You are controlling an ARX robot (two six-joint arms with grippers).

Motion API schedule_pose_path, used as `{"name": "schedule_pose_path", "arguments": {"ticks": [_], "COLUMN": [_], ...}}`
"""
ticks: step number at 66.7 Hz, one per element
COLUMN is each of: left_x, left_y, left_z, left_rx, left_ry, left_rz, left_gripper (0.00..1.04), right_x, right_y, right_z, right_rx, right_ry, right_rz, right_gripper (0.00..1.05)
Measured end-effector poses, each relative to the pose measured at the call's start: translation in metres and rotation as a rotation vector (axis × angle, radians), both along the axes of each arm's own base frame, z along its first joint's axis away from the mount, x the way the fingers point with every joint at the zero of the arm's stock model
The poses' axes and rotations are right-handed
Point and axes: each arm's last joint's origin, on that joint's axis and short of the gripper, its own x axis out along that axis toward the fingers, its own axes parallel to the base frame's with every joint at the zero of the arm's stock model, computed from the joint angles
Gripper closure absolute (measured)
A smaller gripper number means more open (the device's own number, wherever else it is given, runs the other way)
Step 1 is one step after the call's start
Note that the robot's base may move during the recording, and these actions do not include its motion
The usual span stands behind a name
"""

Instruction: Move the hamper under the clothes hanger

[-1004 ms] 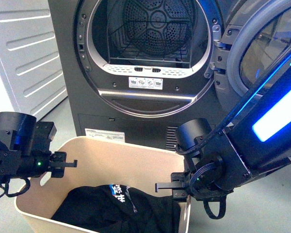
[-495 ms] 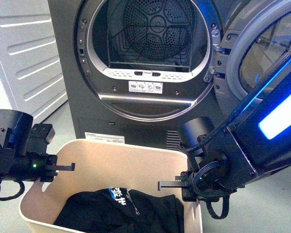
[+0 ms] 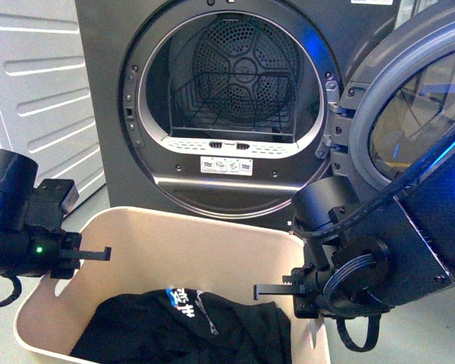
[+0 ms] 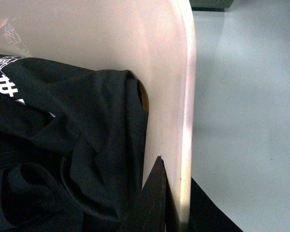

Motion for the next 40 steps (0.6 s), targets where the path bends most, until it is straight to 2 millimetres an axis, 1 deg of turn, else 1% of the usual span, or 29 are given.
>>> {"name": "schedule_pose_path", "arguments": {"ticks": [31,40], "left_x": [0.0,-0.001], "left_y": [0.0,0.011], "left_z": [0.0,0.0], "left_rx": [0.0,0.011], "left_ry": [0.001,0.002], "left_rz": [0.001,0.04], "left_gripper": [1.01,1.01], "right_x": [-0.001,-0.004], "right_y": [0.0,0.011], "right_z": [-0.001,-0.001], "right_rx": [-0.001,0.014], "right_ry": [0.003,0.007], "right_rz": [0.004,0.041], "right_gripper": [1.02,1.02]}}
